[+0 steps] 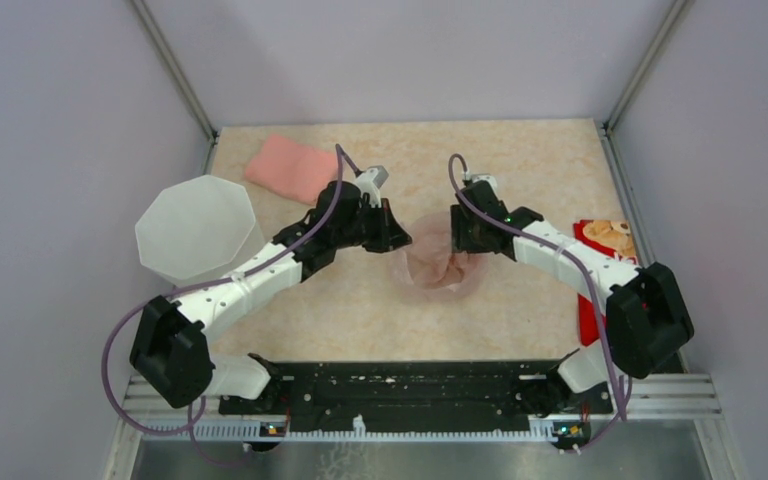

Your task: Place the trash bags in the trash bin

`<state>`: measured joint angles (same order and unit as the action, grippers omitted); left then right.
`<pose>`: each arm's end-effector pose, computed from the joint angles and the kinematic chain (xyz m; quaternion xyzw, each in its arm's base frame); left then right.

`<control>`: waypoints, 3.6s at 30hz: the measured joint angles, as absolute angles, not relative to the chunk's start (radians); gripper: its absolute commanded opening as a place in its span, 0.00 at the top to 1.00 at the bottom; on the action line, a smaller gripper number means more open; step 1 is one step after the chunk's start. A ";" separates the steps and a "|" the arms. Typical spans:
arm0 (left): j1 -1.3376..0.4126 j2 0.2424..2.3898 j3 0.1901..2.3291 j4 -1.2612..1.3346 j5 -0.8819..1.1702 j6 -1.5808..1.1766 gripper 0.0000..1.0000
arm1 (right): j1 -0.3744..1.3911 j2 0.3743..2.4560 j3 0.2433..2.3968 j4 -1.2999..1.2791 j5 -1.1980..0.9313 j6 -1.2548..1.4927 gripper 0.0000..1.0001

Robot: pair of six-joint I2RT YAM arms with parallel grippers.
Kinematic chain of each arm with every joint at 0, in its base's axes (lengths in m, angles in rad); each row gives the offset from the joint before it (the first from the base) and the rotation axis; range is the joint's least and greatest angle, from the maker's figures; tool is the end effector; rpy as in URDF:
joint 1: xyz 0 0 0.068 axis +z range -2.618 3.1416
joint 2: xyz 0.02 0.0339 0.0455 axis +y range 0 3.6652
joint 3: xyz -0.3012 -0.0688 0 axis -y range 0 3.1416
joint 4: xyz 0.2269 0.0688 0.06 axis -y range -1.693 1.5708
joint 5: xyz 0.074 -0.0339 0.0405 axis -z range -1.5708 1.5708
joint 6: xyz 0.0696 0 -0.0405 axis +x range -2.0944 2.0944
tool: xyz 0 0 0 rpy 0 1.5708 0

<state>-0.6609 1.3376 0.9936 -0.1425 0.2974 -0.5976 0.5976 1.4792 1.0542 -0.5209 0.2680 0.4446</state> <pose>0.2310 -0.2055 0.3208 0.1032 0.8443 -0.4029 0.3379 0.2637 0.1572 0.2601 -0.0311 0.9434 0.0414 0.3275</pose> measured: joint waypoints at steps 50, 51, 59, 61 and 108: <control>-0.582 1.417 1.726 -0.259 0.315 -0.489 1.00 | 0.510 1.301 1.771 -0.583 0.271 0.367 1.00; -0.585 1.401 1.746 -0.234 0.316 -0.481 1.00 | 0.513 1.251 1.789 -0.550 0.268 0.363 1.00; -0.582 1.408 1.423 -0.179 0.367 -0.469 1.00 | 0.582 1.169 1.280 -0.328 0.201 0.416 1.00; -0.579 1.452 1.329 -0.262 0.358 -0.468 1.00 | 0.609 1.286 1.136 -0.426 0.181 0.430 1.00; -0.569 1.272 1.001 -0.297 0.310 -0.492 1.00 | 0.645 1.541 1.234 -0.363 -0.065 -0.016 0.17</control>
<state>-0.5690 1.2716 1.0012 -0.2966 0.3096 -0.4915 0.6449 1.5410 1.2343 -0.3634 -0.0650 -0.0162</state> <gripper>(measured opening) 0.007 0.804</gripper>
